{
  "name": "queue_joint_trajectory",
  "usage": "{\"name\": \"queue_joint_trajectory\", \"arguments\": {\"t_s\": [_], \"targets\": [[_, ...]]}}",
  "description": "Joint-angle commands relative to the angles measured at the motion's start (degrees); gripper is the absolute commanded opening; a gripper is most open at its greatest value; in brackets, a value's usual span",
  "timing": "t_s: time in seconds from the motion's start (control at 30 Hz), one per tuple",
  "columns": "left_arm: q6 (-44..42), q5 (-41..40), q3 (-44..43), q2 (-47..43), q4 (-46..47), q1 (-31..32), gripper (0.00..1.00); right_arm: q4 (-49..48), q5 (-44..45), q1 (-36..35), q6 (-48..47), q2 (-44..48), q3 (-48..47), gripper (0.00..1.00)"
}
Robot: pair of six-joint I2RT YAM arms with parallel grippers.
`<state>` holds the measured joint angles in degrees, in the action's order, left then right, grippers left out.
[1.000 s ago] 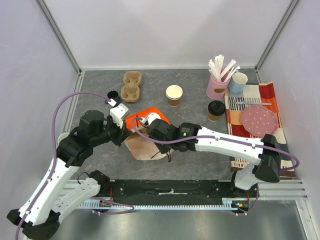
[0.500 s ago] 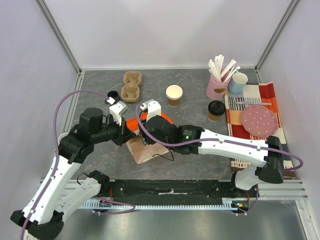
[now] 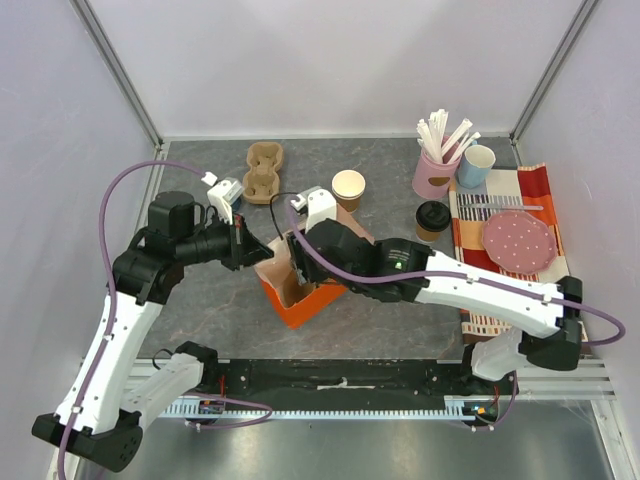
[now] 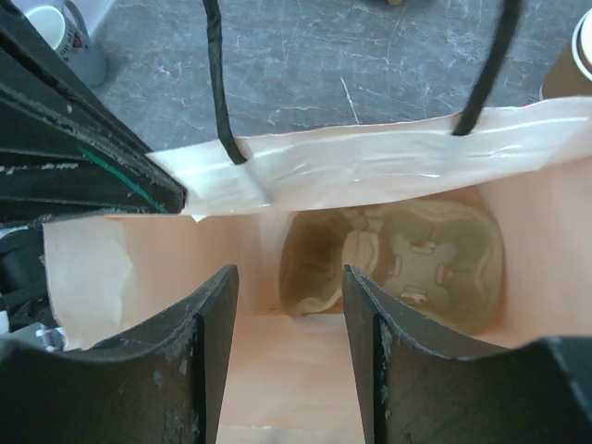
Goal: Pack the takeout coffee
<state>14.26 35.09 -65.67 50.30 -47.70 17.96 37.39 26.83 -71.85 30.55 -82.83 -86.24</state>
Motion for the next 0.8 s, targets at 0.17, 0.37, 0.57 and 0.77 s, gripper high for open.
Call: {"name": "queue_joint_trajectory", "arguments": {"t_s": [0.17,0.37,0.57,0.77], "targets": [[0.6,1.6,4.8,-3.0,0.8,-0.3,0.02,15.1,-9.0,1.8,-1.8,-12.3,-6.0,0.59],[2.9,3.1,7.9,-2.1,3.0,-0.6,0.02,9.1,-9.1,2.0,-7.5,-15.4,-3.4,0.68],[3.9,2.7,8.5,-1.0,4.6,-2.0,0.02,4.8,-10.3,2.7,-4.8,-18.8,-0.4,0.7],[1.7,0.2,8.3,-2.2,3.8,-2.0,0.02,5.1,-10.2,3.5,-0.1,-19.8,5.8,0.68]]}}
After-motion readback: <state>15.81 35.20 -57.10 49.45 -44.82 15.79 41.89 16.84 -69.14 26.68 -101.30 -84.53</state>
